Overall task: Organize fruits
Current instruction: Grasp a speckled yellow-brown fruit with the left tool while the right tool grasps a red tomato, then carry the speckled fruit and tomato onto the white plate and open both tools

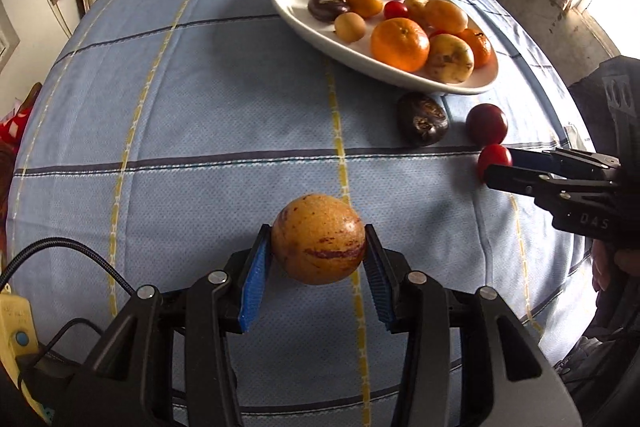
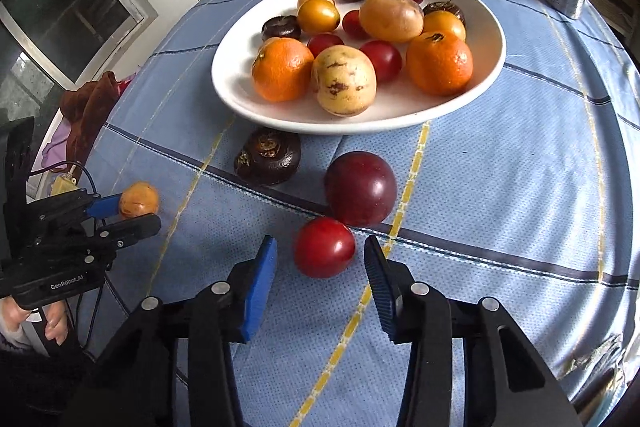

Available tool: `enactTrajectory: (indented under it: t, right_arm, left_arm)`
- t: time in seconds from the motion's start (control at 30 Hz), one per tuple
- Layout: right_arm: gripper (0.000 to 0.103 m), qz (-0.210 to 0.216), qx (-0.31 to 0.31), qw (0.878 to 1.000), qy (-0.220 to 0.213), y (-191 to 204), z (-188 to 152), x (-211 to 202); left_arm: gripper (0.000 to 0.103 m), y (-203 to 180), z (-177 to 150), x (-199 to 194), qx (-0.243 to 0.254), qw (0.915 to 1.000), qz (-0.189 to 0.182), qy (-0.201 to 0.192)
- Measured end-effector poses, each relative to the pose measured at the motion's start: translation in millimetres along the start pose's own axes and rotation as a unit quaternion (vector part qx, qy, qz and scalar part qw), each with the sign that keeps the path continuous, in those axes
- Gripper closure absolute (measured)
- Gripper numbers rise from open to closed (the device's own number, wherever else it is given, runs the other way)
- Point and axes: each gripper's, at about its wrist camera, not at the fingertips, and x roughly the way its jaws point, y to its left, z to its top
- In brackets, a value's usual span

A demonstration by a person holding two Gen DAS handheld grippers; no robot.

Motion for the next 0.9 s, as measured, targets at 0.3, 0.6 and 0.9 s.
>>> enactTrajectory:
  t: [0.3, 0.6, 0.9]
  right_arm:
    - [0.072, -0.003, -0.014, 1.0, 0.001, 1.6, -2.0, -3.5]
    - [0.072, -0.028, 0.016, 0.999, -0.032, -14.9, -29.1, -47.7]
    - [0.072, -0.055, 0.047, 0.993, -0.096, -39.0, -28.1, -102.8]
  left_arm:
    - [0.059, -3.8, 4.9, 1.9, 0.007, 1.0, -0.006, -0.002]
    - [0.059, -37.5, 29.3, 4.0, 0.056, 0.998, -0.026, -0.018]
    - [0.059, -74.6, 66.3, -8.1, 0.104, 0.9927, -0.03, -0.054]
